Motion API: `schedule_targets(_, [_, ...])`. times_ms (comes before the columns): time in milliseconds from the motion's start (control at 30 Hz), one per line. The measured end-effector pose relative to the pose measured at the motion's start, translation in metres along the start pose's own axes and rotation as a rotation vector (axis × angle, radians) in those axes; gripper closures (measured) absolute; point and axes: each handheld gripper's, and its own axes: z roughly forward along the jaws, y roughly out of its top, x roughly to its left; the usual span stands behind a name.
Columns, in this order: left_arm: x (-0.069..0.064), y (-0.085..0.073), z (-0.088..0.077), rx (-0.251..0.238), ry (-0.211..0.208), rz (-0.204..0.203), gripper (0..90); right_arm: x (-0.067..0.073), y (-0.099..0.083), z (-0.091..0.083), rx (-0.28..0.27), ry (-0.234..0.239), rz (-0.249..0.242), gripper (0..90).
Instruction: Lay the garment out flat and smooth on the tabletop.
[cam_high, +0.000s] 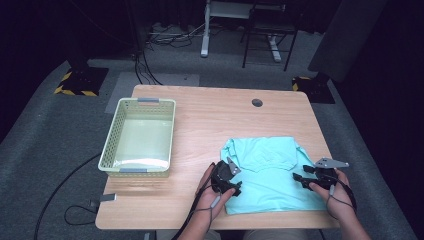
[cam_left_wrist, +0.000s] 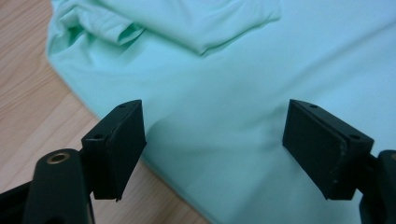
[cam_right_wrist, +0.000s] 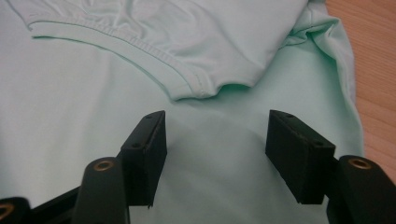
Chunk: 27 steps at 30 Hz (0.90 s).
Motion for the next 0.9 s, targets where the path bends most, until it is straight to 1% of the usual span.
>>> schedule_targets(67, [-0.001,-0.001,-0.001,-0.001,0.001,-0.002,21.0,0.002,-0.003,-0.002,-0.002,-0.001,0.002,38.8])
schedule_targets(100, [-0.001,-0.002,-0.001,0.000,-0.008,-0.011,21.0,0.003,-0.004,-0.004,-0.002,0.000,0.001,38.8])
schedule_targets(167, [-0.002,-0.005,-0.003,-0.003,-0.015,-0.011,21.1,0.006,-0.008,-0.007,-0.004,0.002,-0.004,38.8])
schedule_targets(233, [-0.005,-0.009,-0.007,0.001,-0.022,-0.004,21.1,0.012,-0.012,-0.012,-0.007,0.003,-0.005,38.8])
schedule_targets(333, [-0.011,-0.013,-0.014,0.022,-0.043,0.016,21.3,0.022,-0.021,-0.020,-0.010,0.012,-0.015,39.0])
schedule_targets(367, [-0.012,-0.013,-0.015,0.027,-0.046,0.025,22.0,0.025,-0.023,-0.023,-0.006,0.016,-0.019,39.1])
schedule_targets(400, [-0.012,-0.012,-0.017,0.030,-0.057,0.028,24.5,0.028,-0.025,-0.026,0.001,0.021,-0.025,39.7])
schedule_targets(433, [-0.012,-0.010,-0.017,0.021,-0.055,0.030,28.5,0.030,-0.025,-0.028,0.012,0.025,-0.031,40.4])
schedule_targets(467, [-0.011,-0.008,-0.018,0.004,-0.046,0.022,28.2,0.031,-0.024,-0.030,0.024,0.029,-0.035,40.5])
schedule_targets(500, [-0.011,-0.005,-0.017,-0.006,-0.041,0.016,27.0,0.032,-0.023,-0.031,0.025,0.026,-0.041,40.5])
schedule_targets(567, [-0.010,0.001,-0.014,-0.016,-0.034,0.012,27.1,0.031,-0.018,-0.031,0.009,0.019,-0.038,40.4])
schedule_targets(667, [-0.009,0.010,-0.007,-0.006,-0.003,0.011,26.1,0.024,-0.010,-0.029,-0.013,0.002,-0.019,40.4])
schedule_targets(700, [-0.008,0.012,-0.004,-0.005,0.004,0.001,26.9,0.021,-0.007,-0.027,-0.017,-0.001,-0.013,40.4])
schedule_targets(733, [-0.006,0.014,-0.001,0.005,0.003,-0.014,27.5,0.018,-0.005,-0.025,-0.017,-0.001,-0.004,40.5])
schedule_targets(833, [-0.004,0.021,0.007,0.016,0.009,-0.033,29.7,0.010,-0.001,-0.014,-0.003,-0.001,0.016,42.1])
schedule_targets(900, [-0.003,0.026,0.013,0.022,0.013,-0.031,31.1,0.006,0.001,-0.007,0.016,0.004,0.025,45.7])
